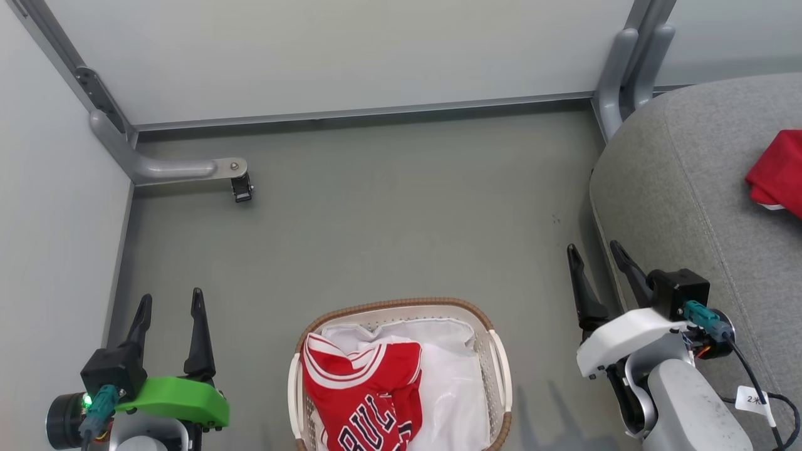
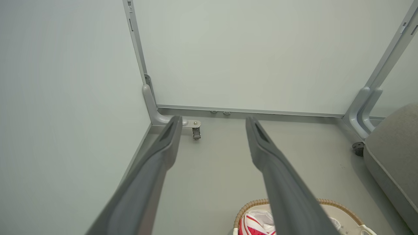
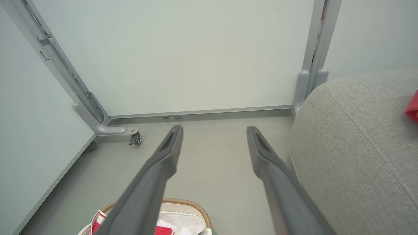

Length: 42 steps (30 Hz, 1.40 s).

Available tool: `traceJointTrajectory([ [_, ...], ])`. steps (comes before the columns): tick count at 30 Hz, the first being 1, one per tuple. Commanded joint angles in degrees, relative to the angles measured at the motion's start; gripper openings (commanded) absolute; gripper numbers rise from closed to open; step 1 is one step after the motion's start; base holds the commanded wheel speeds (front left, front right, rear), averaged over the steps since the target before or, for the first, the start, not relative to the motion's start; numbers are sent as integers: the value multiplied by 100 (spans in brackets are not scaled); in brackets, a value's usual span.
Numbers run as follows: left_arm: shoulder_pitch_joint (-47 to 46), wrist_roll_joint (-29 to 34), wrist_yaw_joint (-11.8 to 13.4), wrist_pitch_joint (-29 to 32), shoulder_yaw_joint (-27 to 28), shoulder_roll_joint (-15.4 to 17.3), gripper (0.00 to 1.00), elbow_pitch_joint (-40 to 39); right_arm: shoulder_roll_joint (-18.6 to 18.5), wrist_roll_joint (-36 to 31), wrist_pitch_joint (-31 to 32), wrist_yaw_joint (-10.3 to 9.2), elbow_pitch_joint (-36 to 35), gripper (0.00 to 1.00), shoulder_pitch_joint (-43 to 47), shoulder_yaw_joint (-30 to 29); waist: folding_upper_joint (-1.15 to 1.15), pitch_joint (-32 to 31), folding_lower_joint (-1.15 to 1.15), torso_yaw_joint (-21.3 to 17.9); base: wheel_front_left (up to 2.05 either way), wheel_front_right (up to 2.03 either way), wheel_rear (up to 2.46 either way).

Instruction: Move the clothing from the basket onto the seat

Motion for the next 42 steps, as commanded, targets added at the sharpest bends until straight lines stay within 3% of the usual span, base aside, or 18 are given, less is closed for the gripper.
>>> traceJointTrajectory([
  [1,76,-6,-16,-4,15,-3,100,-38,-24,-42,-27,-8,-14,100,88,-9,0,-48,0,6,0,0,0],
  [10,174,-42,-16,-5,56,-16,100,-172,-25,-1,-27,-8,-30,100,178,-20,0,-48,0,-2,0,0,0],
  [19,-72,-186,-16,-4,-194,-18,100,-61,-24,-58,-27,-8,-229,100,-130,40,0,411,0,-96,0,0,0],
  [27,-442,-470,-15,-4,-1112,-8,100,350,-23,-42,-27,-8,-550,100,-581,199,0,1190,0,-311,0,0,0],
  [42,-1866,-1107,-15,-4,-3201,214,100,2355,-19,-145,-27,-8,-837,100,-1184,324,0,2589,0,-723,0,0,0],
])
